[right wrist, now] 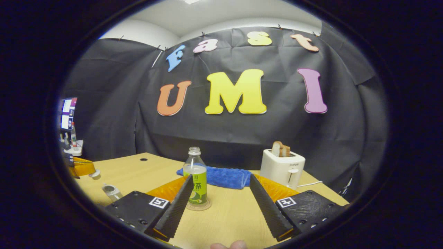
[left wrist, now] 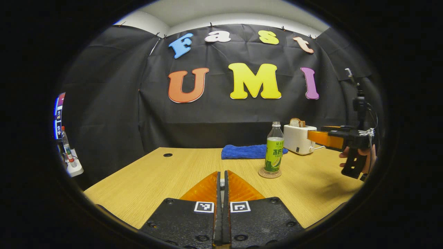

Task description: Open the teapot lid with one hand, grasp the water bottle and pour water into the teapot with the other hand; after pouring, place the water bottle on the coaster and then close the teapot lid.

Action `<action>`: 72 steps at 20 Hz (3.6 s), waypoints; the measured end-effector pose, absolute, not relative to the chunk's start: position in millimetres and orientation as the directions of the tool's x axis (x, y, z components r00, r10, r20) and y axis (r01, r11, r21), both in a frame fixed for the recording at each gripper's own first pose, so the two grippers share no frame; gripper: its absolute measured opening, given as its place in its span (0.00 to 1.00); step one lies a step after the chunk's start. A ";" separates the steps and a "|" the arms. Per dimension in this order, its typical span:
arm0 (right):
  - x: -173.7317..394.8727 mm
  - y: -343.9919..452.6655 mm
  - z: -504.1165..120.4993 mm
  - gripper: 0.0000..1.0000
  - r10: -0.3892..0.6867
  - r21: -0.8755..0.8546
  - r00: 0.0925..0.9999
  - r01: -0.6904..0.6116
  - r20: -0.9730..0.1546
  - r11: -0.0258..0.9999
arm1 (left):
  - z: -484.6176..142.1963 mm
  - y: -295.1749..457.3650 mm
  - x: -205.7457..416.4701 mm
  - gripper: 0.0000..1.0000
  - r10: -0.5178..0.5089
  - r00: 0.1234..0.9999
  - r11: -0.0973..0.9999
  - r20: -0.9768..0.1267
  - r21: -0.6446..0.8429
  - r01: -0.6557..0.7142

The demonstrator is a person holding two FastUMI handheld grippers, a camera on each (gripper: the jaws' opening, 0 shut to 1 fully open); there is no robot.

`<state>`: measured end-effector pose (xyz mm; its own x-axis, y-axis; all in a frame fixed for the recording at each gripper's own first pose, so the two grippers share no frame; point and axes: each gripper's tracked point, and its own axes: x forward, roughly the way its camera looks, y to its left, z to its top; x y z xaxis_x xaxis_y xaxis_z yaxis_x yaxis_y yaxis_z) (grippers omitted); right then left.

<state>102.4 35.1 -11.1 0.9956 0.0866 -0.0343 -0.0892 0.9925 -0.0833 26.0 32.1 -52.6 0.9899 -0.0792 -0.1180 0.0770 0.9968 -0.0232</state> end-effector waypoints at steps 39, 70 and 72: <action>16.0 -16.2 -18.5 0.95 -0.023 -0.038 1.000 0.022 -0.016 0.999 | -25.4 4.5 9.6 0.98 0.020 0.998 1.000 -0.067 -0.013 -0.021; -48.2 27.6 10.2 0.95 -0.071 -0.098 0.995 0.078 0.073 0.992 | 20.2 -7.5 -54.6 0.98 -0.015 0.997 0.999 0.069 -0.039 0.017; -46.3 28.0 7.3 0.97 -0.074 -0.104 0.995 0.080 0.064 0.991 | 15.5 -9.4 -53.0 0.99 -0.020 0.998 0.999 0.061 -0.034 0.023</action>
